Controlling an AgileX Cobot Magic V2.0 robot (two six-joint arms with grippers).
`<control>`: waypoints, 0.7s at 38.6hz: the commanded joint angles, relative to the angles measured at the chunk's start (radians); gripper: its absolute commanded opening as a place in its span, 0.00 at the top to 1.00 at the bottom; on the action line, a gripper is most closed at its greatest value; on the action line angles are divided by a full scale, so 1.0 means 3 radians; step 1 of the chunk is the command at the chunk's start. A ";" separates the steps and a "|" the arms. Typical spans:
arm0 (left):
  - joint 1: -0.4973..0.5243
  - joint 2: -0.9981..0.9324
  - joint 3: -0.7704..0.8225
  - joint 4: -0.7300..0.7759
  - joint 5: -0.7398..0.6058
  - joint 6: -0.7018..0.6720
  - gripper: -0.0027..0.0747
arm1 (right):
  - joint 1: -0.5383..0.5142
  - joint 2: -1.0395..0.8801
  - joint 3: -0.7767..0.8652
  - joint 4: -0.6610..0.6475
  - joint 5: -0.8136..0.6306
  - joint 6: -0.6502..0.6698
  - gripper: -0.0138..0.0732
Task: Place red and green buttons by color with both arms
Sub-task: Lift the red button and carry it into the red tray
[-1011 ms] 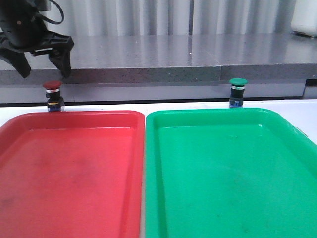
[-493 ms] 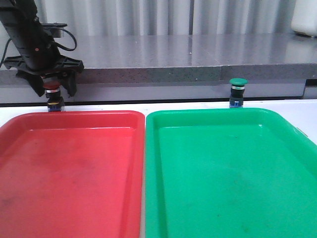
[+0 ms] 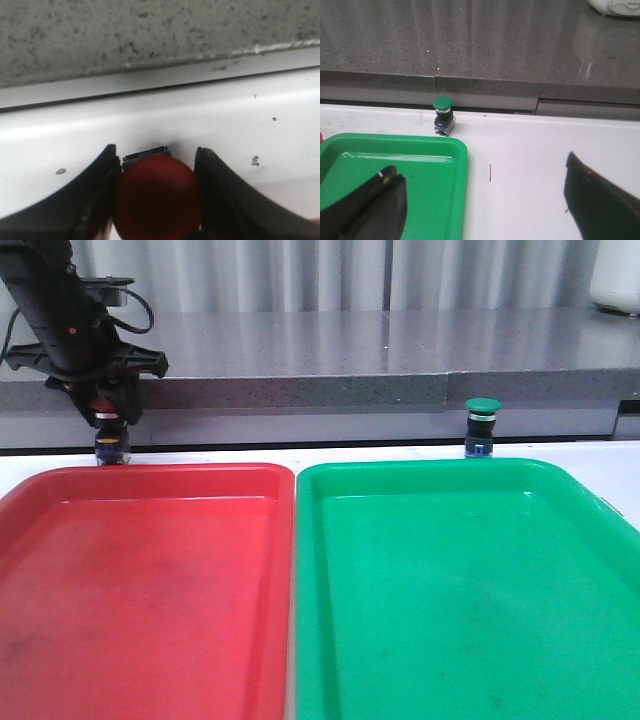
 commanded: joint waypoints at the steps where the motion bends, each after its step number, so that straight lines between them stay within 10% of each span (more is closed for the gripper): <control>1: -0.0018 -0.0578 -0.0010 -0.0019 -0.0108 -0.0030 0.95 | 0.0011 0.0034 -0.0135 -0.0003 -0.0249 -0.0009 0.09; 15: -0.0419 -0.2165 0.2152 -0.0232 -0.0764 -0.0030 0.95 | 0.0011 0.0034 -0.0135 -0.0003 -0.0249 -0.0009 0.09; 27: -0.0936 -0.2097 0.2887 -0.0487 -0.0944 -0.0128 0.95 | 0.0011 0.0034 -0.0135 -0.0003 -0.0249 -0.0009 0.09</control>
